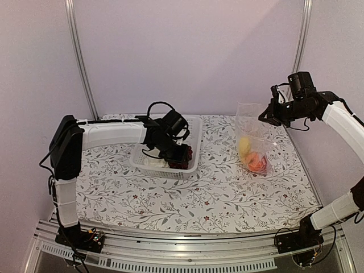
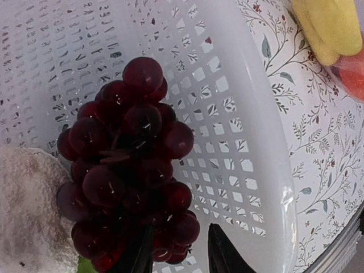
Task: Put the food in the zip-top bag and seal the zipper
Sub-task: Pick up the fake fruit from the bin.
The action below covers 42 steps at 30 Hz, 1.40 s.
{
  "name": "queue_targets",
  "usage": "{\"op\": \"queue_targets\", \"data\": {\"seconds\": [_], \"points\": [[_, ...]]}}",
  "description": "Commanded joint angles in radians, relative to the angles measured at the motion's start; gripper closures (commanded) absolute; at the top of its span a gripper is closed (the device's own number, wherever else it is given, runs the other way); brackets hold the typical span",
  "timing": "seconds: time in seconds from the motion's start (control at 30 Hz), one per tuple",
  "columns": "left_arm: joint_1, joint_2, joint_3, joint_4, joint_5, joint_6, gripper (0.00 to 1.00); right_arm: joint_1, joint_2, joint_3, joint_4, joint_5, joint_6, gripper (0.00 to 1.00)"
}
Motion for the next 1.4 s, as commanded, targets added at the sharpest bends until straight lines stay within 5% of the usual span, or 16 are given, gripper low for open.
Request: {"op": "queue_targets", "data": {"seconds": [0.0, 0.23, 0.4, 0.87, 1.37], "points": [[0.024, 0.033, 0.026, -0.023, -0.035, -0.022, 0.68, 0.002, 0.007, 0.006, -0.006, 0.002, -0.012, 1.00], [0.030, 0.027, 0.055, 0.000, -0.026, 0.000, 0.93, 0.004, 0.003, -0.007, -0.005, -0.002, -0.004, 1.00], [0.030, -0.030, 0.060, -0.004, -0.034, 0.012, 1.00, 0.011, 0.005, -0.002, -0.005, 0.006, -0.003, 1.00], [0.029, -0.213, 0.225, -0.013, -0.071, 0.115, 1.00, 0.058, 0.036, 0.041, -0.007, 0.026, -0.004, 1.00], [0.029, -0.163, 0.632, 0.130, -0.046, 0.066, 1.00, 0.113, 0.122, 0.102, 0.001, 0.023, -0.019, 1.00]]}}
